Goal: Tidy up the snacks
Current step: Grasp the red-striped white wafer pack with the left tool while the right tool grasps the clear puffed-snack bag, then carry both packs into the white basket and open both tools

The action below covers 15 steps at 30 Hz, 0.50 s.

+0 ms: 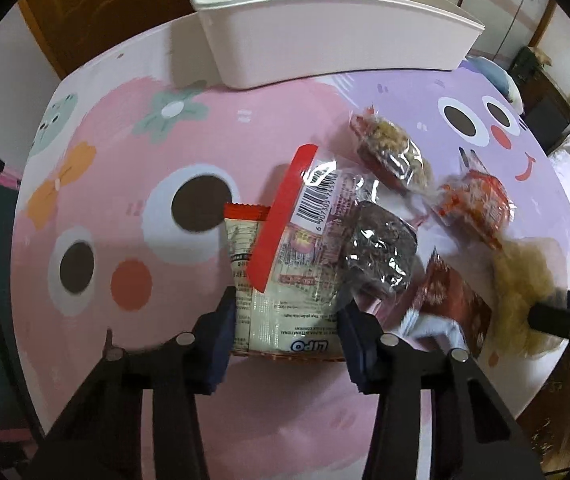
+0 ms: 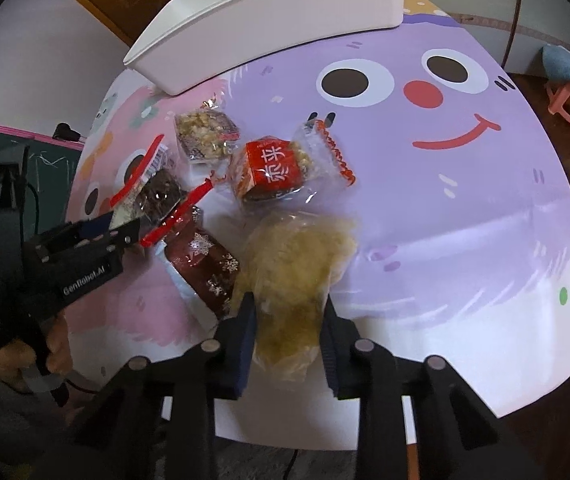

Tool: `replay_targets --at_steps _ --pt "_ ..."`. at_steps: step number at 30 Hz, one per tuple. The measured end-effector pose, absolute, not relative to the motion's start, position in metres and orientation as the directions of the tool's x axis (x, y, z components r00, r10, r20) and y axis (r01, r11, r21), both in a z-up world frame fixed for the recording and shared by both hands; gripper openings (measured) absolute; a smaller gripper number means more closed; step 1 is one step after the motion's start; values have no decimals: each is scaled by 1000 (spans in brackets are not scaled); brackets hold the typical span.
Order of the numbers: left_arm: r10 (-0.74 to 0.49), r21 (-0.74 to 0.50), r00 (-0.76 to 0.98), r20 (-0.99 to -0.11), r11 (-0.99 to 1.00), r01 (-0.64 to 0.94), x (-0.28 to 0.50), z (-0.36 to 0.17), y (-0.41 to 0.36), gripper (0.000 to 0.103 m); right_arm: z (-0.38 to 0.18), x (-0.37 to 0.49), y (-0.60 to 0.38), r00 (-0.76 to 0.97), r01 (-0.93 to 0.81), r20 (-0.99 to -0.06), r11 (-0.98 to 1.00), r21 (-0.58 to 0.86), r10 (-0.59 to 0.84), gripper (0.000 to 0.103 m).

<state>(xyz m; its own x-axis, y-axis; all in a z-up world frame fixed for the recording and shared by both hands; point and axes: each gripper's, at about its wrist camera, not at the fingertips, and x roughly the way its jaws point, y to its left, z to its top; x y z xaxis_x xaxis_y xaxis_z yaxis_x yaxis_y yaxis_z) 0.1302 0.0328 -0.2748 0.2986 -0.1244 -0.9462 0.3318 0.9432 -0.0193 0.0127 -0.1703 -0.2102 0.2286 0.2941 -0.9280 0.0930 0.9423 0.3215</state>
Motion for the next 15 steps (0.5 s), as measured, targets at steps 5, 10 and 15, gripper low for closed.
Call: replay_targets --at_steps 5,10,15 --pt "-139 -53 269 -953 951 304 110 -266 54 45 -203 8 -175 234 105 -914 926 363 332 26" --pt "-150 -71 241 -959 948 311 75 -257 72 45 -184 5 -173 264 92 -907 927 363 329 25" --pt "-144 -63 243 -959 947 314 60 -239 83 45 -167 4 -168 294 78 -896 926 370 334 25"
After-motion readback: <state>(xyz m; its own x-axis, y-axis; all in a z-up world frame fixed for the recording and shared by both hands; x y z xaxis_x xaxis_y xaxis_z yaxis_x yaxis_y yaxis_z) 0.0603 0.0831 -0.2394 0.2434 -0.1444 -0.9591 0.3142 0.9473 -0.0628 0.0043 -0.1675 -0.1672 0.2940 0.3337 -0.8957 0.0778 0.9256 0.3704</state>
